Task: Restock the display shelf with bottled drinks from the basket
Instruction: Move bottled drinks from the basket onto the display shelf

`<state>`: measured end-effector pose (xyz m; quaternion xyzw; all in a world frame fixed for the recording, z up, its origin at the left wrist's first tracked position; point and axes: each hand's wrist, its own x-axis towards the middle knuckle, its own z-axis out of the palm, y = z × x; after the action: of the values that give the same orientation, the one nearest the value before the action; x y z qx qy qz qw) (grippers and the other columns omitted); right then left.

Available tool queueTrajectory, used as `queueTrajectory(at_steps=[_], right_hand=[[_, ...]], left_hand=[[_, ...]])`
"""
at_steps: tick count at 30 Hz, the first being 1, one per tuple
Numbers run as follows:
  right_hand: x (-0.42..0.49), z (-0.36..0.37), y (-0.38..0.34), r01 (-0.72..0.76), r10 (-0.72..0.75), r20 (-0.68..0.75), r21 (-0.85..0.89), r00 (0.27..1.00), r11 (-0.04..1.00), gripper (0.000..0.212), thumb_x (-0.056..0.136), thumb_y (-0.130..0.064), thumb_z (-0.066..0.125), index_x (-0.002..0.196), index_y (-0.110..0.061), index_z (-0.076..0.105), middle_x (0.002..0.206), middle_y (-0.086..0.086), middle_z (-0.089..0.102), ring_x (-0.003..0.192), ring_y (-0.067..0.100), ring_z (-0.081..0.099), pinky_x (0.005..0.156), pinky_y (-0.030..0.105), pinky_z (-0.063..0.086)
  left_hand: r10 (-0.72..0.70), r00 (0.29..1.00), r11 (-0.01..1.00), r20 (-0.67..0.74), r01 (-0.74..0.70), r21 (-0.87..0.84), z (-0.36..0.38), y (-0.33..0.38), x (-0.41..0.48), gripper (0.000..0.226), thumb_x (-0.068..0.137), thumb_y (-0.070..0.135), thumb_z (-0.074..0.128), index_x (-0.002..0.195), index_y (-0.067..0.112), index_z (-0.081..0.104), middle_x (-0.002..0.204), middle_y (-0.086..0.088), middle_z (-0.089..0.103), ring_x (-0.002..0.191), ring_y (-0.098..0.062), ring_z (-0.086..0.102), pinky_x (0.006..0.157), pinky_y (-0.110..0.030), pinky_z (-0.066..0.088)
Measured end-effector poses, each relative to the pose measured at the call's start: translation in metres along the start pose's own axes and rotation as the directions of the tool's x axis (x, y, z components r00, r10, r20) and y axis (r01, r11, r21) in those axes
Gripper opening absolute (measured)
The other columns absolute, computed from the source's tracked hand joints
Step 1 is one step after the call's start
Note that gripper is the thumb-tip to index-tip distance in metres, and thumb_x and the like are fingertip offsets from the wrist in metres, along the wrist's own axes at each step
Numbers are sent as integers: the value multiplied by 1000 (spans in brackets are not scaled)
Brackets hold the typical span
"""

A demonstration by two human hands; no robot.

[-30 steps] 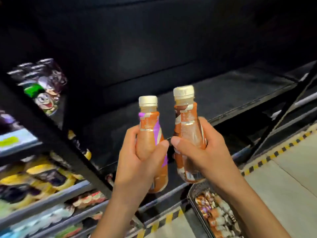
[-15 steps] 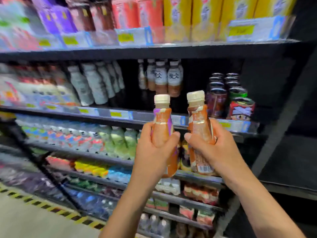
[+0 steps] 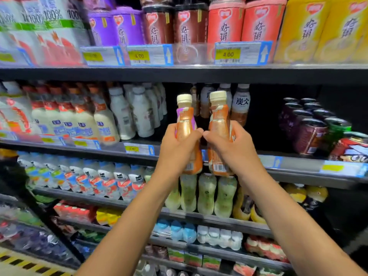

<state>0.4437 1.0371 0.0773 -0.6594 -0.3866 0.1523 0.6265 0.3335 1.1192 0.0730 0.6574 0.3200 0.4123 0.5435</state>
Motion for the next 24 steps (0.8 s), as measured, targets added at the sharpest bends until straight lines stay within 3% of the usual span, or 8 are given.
queueTrajectory(at_steps=[5, 8, 10, 13, 16, 19, 21, 24], right_hand=[[52, 30, 8, -72, 71, -14, -28, 997, 997, 44, 70, -54, 75, 98, -23, 63, 94, -4, 72, 89, 16, 69, 85, 46, 57], [87, 44, 17, -189, 187, -32, -44, 982, 981, 56, 71, -56, 74, 99, -10, 59, 102, 3, 67, 90, 18, 64, 82, 37, 55], [108, 54, 20, -274, 272, -38, -40, 962, 961, 65, 74, -55, 73, 113, -5, 63, 109, 7, 66, 96, 21, 64, 85, 35, 51], [142, 70, 25, -159, 152, -96, -67, 984, 985, 62, 77, -44, 73, 130, -17, 59, 122, 3, 64, 113, 24, 60, 90, 32, 49], [168, 81, 28, -72, 52, -145, -132, 988, 989, 46, 73, -41, 75, 113, -18, 67, 102, -1, 70, 99, 21, 66, 85, 31, 52], [184, 91, 38, -76, 60, -115, -145, 992, 986, 59, 71, -51, 72, 118, -18, 65, 110, -1, 71, 100, 21, 67, 87, 34, 54], [198, 100, 47, -109, 87, -142, -162, 986, 981, 54, 76, -46, 73, 122, -19, 63, 111, -1, 69, 98, 21, 66, 84, 31, 54], [215, 110, 58, -130, 91, -182, -213, 979, 968, 49, 80, -39, 75, 122, -18, 61, 115, 3, 69, 103, 21, 66, 80, 25, 49]], left_hand=[[-42, 999, 999, -18, 42, 19, -8, -9, 57, 32, 84, 42, 70, 105, 22, 57, 96, 2, 66, 86, -14, 65, 73, -31, 52], [-119, 992, 992, -50, 121, 45, -12, -14, 91, 36, 84, 45, 67, 99, 15, 55, 88, 1, 60, 79, -15, 60, 67, -31, 47], [-176, 981, 982, -76, 181, 57, -10, -15, 122, 34, 84, 43, 67, 87, 11, 57, 80, -1, 60, 76, -20, 59, 68, -32, 45], [-190, 978, 976, -86, 198, 86, -3, -16, 164, 69, 64, 57, 67, 111, 6, 64, 110, -15, 69, 98, -30, 65, 92, -38, 51], [-77, 991, 992, -111, 88, 96, -3, -25, 195, 52, 70, 46, 68, 114, 21, 59, 115, -8, 68, 103, -26, 65, 93, -40, 52], [-58, 994, 993, -97, 67, 93, -3, -33, 215, 55, 73, 49, 65, 121, 24, 56, 113, -4, 67, 102, -25, 65, 95, -40, 52], [-54, 994, 993, -99, 64, 100, 0, -40, 235, 65, 69, 53, 63, 127, 24, 54, 114, -3, 66, 102, -25, 64, 96, -38, 50], [-37, 997, 993, -64, 44, 113, 8, -54, 262, 57, 84, 38, 66, 134, 18, 48, 116, -6, 64, 103, -25, 63, 94, -35, 50]])
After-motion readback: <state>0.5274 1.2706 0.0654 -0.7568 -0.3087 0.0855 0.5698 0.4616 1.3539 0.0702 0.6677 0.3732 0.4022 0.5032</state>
